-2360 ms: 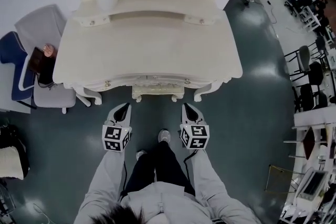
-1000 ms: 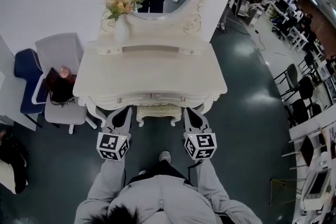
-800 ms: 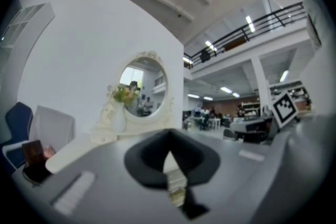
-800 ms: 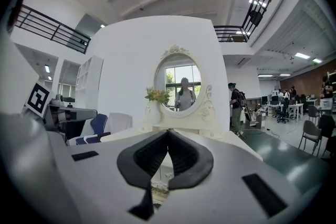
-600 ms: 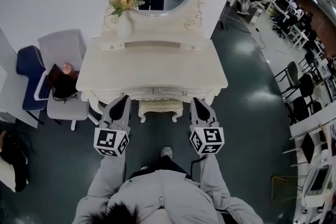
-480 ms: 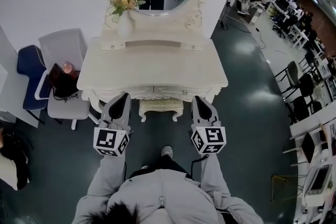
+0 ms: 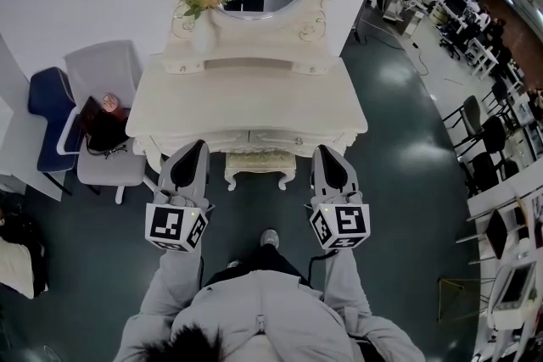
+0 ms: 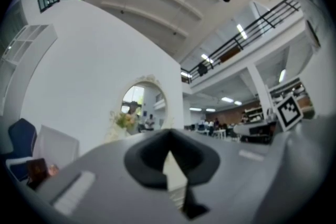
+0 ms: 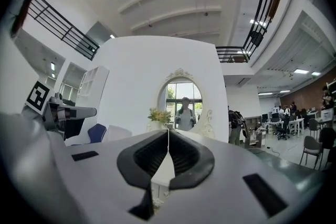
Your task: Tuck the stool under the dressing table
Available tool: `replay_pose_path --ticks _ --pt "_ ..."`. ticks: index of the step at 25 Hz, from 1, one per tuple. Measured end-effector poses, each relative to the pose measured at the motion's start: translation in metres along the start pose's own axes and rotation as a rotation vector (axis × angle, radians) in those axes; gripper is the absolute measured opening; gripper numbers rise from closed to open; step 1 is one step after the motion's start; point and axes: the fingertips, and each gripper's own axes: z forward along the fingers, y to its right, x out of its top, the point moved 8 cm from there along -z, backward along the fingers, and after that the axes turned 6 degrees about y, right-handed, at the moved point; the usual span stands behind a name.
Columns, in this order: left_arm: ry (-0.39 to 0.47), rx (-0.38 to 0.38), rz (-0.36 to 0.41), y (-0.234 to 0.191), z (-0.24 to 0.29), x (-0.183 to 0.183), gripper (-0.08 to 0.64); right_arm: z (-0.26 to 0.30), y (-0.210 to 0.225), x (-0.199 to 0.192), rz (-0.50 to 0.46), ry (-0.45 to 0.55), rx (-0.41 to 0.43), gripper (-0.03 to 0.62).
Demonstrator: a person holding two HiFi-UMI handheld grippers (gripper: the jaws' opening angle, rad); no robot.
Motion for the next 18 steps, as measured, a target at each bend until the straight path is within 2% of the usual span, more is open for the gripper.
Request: replay_pose_path --ticks 18 --pt "0.025 0.018 0.002 0.002 -0.018 0.007 0.006 -0.013 -0.015 0.003 0.018 0.005 -0.022 0.002"
